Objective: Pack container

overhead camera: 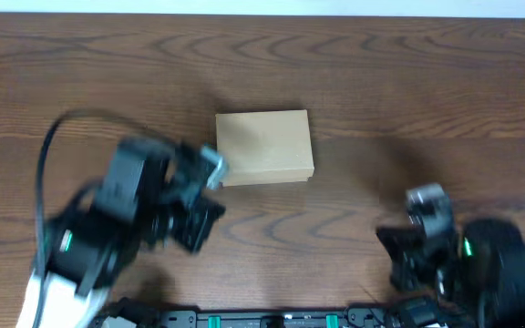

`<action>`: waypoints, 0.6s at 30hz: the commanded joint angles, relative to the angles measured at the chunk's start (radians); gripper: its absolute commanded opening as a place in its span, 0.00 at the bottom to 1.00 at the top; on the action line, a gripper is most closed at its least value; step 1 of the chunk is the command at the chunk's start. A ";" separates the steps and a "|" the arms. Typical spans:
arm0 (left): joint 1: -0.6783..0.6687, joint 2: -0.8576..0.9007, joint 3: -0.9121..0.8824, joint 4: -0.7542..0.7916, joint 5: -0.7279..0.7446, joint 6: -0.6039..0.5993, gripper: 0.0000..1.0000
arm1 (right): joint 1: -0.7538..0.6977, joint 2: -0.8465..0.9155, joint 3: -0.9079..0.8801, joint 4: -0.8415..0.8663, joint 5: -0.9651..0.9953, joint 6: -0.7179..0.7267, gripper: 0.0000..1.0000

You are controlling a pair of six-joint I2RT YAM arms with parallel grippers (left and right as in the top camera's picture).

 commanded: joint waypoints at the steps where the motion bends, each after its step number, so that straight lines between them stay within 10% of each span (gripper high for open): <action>1: -0.056 -0.149 -0.134 0.036 -0.064 -0.098 0.06 | 0.005 -0.139 -0.085 -0.026 0.032 0.072 0.02; 4: -0.068 -0.278 -0.252 0.085 -0.064 -0.135 0.06 | 0.005 -0.264 -0.143 -0.051 0.028 0.126 0.02; 6: -0.068 -0.338 -0.307 0.112 -0.064 -0.144 0.11 | 0.005 -0.316 -0.159 -0.056 0.027 0.187 0.43; 7: -0.068 -0.356 -0.323 0.118 -0.064 -0.153 0.40 | 0.005 -0.333 -0.159 -0.057 0.027 0.238 0.86; 8: -0.068 -0.371 -0.335 0.119 -0.063 -0.166 0.95 | 0.005 -0.344 -0.159 -0.058 0.027 0.307 0.99; 18: -0.068 -0.375 -0.337 0.109 -0.061 -0.241 0.95 | 0.005 -0.347 -0.159 -0.068 0.029 0.489 0.99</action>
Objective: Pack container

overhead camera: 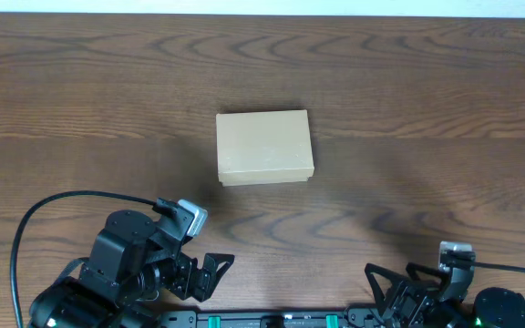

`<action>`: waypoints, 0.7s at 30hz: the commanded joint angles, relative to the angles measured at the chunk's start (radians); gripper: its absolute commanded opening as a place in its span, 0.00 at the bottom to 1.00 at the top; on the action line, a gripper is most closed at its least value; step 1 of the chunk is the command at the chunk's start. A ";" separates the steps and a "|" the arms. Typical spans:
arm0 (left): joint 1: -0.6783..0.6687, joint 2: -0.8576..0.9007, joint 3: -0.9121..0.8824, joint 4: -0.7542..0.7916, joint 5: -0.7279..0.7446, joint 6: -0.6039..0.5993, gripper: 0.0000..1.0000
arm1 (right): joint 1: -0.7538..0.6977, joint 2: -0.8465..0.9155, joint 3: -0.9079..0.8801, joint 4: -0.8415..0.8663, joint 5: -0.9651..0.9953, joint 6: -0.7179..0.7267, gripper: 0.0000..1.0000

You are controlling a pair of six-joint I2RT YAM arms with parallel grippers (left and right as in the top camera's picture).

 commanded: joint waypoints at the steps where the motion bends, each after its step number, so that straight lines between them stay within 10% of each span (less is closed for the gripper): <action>1: -0.005 -0.006 0.000 -0.002 -0.006 -0.026 0.95 | 0.005 -0.003 -0.009 -0.007 0.006 0.064 0.99; 21: 0.106 -0.180 -0.045 0.092 -0.070 -0.014 0.95 | 0.005 -0.003 -0.009 -0.007 0.006 0.064 0.99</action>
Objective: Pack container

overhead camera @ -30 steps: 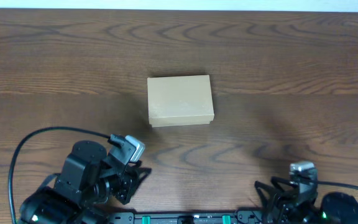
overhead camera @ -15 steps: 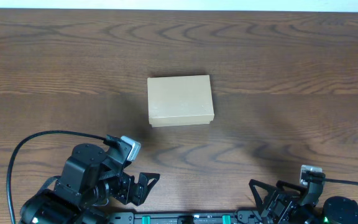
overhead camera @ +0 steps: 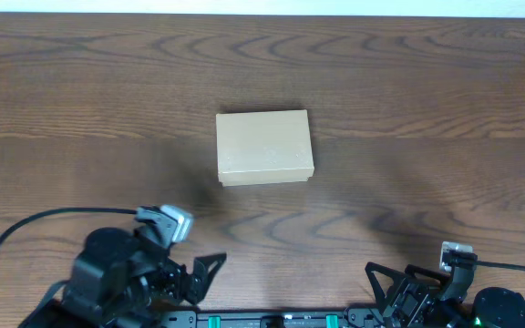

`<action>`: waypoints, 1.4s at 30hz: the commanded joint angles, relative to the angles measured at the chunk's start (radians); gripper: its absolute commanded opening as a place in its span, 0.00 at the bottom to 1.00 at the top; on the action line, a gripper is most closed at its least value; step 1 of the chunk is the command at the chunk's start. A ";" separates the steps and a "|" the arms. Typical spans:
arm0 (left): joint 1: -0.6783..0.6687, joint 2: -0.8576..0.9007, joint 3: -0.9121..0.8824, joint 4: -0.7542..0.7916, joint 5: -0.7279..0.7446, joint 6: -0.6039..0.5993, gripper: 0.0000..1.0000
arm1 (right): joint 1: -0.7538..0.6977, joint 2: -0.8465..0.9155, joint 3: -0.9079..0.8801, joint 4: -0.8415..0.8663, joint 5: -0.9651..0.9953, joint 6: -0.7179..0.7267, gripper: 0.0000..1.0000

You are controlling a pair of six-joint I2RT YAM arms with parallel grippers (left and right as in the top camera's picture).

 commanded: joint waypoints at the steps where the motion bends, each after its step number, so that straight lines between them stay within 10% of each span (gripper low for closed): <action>1: 0.083 -0.071 -0.056 0.092 -0.030 0.003 0.95 | 0.005 -0.003 -0.006 -0.004 0.006 0.017 0.99; 14: 0.261 -0.360 -0.520 0.568 -0.029 0.134 0.96 | 0.005 -0.003 -0.006 -0.004 0.006 0.017 0.99; 42: 0.304 -0.450 -0.710 0.658 -0.041 0.243 0.95 | 0.005 -0.003 -0.006 -0.004 0.006 0.017 0.99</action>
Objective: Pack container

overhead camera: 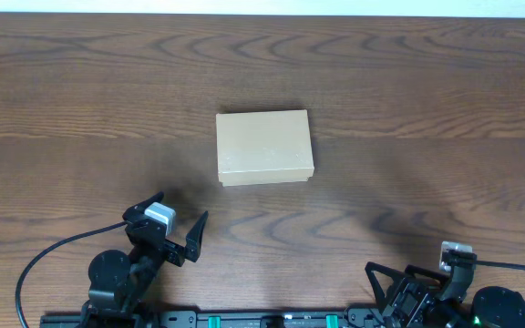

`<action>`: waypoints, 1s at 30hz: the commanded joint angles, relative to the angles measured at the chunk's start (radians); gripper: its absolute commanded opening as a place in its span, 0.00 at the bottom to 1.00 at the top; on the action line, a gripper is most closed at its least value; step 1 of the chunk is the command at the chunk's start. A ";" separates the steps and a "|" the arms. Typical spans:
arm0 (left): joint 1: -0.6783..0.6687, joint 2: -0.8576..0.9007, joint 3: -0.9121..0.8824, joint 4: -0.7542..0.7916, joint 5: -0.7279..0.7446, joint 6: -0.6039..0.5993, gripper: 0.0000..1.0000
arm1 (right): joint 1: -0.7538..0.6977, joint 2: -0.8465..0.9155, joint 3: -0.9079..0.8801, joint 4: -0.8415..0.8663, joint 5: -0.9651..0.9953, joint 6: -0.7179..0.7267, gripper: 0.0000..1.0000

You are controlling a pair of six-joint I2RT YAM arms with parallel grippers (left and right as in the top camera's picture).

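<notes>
A closed tan cardboard box (264, 148) lies flat at the middle of the wooden table (427, 82), its lid down. My left gripper (178, 217) is near the front edge, below and left of the box and apart from it; its fingers are spread open and hold nothing. At the front right edge my right gripper (394, 277) is also open and empty, far from the box. What is inside the box is hidden.
A black cable (53, 257) loops from the left arm over the front left of the table. The arms' base rail (262, 319) runs along the front edge.
My left arm has shifted, and its gripper now sits a little farther from the front edge and points away from it. The right arm and the box have not moved.
First my left gripper was at the box's front left corner and my right gripper stood out over the table's right side. Then both were drawn back to the front edge. The left arm kept settling there; the box stayed closed in place.
</notes>
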 commanded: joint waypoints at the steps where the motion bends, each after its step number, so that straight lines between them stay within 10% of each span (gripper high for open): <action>1: 0.007 -0.008 -0.024 -0.002 -0.011 0.016 0.95 | 0.005 -0.004 -0.003 -0.001 0.003 0.014 0.99; 18: 0.007 -0.008 -0.024 -0.002 -0.011 0.016 0.95 | 0.005 -0.006 -0.023 0.019 0.182 -0.024 0.99; 30: 0.007 -0.008 -0.024 -0.002 -0.011 0.016 0.96 | 0.134 -0.124 -0.454 0.563 0.281 -0.249 0.99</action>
